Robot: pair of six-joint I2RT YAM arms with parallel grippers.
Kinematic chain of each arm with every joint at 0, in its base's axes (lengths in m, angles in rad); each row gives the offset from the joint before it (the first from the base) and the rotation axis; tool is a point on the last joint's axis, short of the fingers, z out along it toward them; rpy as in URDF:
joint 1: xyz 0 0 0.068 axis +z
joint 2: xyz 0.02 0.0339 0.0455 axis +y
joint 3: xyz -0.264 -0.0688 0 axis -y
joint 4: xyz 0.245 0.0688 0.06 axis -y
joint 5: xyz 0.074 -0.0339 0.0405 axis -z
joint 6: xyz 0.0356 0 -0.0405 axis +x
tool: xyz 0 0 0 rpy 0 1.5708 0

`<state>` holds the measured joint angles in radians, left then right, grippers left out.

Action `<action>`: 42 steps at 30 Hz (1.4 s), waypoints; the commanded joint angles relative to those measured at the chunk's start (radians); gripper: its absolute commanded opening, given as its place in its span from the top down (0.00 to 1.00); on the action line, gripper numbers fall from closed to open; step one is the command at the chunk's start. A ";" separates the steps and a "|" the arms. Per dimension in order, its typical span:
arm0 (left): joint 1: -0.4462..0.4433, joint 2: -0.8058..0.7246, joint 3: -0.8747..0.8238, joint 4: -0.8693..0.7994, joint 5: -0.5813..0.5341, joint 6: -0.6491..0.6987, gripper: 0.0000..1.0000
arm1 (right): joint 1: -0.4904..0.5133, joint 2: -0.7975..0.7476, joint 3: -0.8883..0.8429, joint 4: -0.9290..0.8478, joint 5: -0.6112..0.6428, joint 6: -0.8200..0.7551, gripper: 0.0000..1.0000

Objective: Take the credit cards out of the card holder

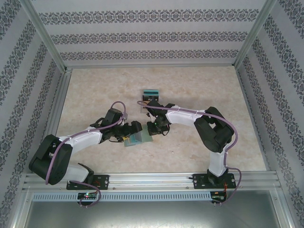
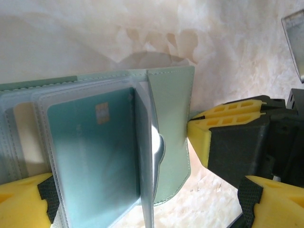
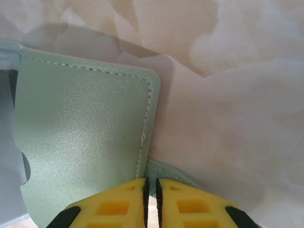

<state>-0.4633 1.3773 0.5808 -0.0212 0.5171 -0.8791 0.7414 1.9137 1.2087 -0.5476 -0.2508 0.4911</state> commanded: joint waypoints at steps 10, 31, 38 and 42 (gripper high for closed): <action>-0.021 -0.063 0.023 0.058 0.044 -0.008 0.03 | 0.011 0.052 0.002 0.016 -0.010 0.006 0.82; -0.020 -0.215 0.089 -0.244 -0.257 0.036 0.04 | 0.014 0.048 -0.001 0.017 -0.008 0.008 0.81; -0.020 -0.105 0.077 -0.158 -0.153 0.022 0.05 | 0.014 0.054 0.003 0.017 -0.013 0.009 0.81; -0.021 -0.072 0.069 -0.131 -0.136 0.022 0.05 | 0.013 0.052 0.004 0.014 -0.010 0.006 0.81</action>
<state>-0.4763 1.2953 0.6468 -0.1741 0.3595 -0.8673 0.7422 1.9186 1.2144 -0.5488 -0.2520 0.4919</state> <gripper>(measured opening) 0.951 0.187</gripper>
